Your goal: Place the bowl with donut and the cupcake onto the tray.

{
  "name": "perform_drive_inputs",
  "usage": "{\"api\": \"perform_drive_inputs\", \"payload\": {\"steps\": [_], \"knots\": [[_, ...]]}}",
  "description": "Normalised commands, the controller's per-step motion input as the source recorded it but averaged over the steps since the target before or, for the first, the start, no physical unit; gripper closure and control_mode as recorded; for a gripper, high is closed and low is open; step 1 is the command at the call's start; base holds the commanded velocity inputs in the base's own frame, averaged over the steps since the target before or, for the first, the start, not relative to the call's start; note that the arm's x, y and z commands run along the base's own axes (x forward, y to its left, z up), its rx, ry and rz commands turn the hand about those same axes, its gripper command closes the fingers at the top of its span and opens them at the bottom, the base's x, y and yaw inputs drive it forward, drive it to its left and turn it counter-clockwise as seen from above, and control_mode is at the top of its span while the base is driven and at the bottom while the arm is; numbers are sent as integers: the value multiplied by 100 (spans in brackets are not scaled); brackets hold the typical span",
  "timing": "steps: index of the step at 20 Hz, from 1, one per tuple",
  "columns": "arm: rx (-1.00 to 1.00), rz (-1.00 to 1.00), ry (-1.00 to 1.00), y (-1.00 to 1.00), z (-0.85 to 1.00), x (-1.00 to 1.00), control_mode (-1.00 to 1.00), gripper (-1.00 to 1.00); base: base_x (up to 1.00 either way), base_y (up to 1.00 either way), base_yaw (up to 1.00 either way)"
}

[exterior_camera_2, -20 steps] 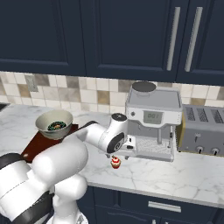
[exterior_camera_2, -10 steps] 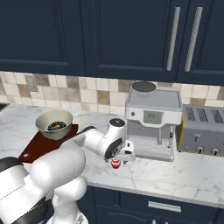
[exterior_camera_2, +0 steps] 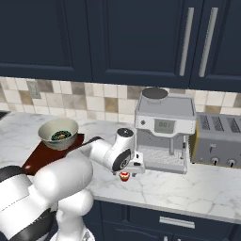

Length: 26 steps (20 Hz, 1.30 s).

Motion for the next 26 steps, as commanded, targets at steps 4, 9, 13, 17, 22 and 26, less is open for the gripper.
{"api": "perform_drive_inputs", "payload": {"steps": [4,9,13,17,22,26], "knots": [[0,0,3,0,-19,2,-100,-100,0,0,0],[0,0,2,0,-5,18,-100,-100,0,0,0],[0,0,3,0,0,5,-100,-100,0,0,0],[0,0,1,0,-1,0,-100,-100,0,0,0],[0,0,4,0,-22,0,-100,-100,0,0,0],[0,0,12,0,-13,0,-100,-100,0,0,0]]}}
